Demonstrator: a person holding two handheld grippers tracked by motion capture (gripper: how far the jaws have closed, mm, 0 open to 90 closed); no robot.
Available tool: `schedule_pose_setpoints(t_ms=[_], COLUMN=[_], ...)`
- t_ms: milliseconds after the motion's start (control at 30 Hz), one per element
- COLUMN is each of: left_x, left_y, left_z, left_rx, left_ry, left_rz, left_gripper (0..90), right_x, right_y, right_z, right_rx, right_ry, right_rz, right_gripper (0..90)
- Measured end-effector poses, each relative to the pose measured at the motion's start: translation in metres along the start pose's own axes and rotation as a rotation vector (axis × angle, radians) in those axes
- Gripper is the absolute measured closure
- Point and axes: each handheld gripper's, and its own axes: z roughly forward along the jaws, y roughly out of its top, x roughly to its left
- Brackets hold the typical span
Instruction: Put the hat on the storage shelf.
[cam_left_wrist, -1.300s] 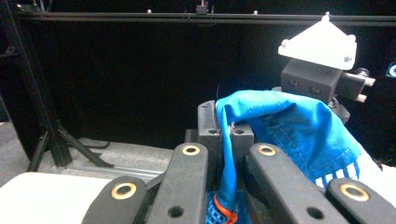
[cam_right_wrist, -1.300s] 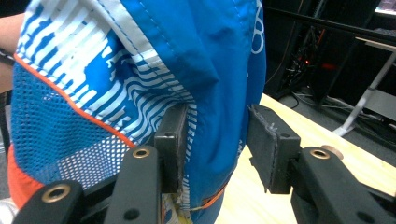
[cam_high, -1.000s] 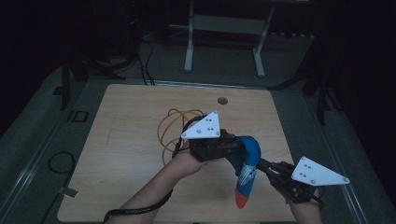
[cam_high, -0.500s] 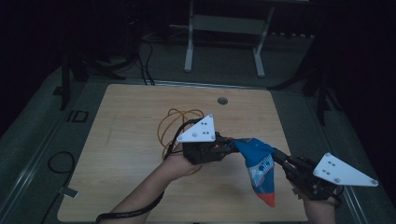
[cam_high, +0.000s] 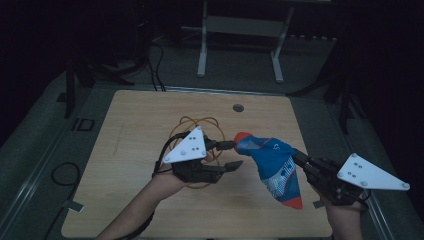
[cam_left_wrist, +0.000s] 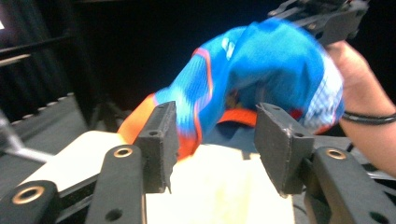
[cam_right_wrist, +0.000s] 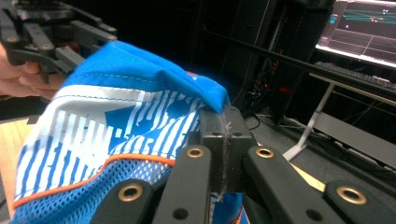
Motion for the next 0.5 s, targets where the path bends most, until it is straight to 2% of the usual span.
schedule_pose_setpoints(t_ms=[133,333,500], left_x=[0.003,0.008,0.010], left_y=[-0.007,-0.024,-0.038], left_z=[-0.019,-0.039,-0.056], left_rx=[-0.002,-0.008,-0.013], left_ry=[0.042,0.098,0.147], left_rz=[-0.021,-0.065,-0.086], left_gripper=[40.6,34.4,33.4], right_x=[-0.004,-0.005,-0.007], right_y=[0.010,0.025,0.035], right_z=[0.006,0.025,0.044], right_rx=[-0.011,-0.006,-0.002], right_ry=[-0.007,-0.006,-0.007], right_rz=[-0.010,-0.037,-0.051], right_gripper=[90.0,90.0,90.0])
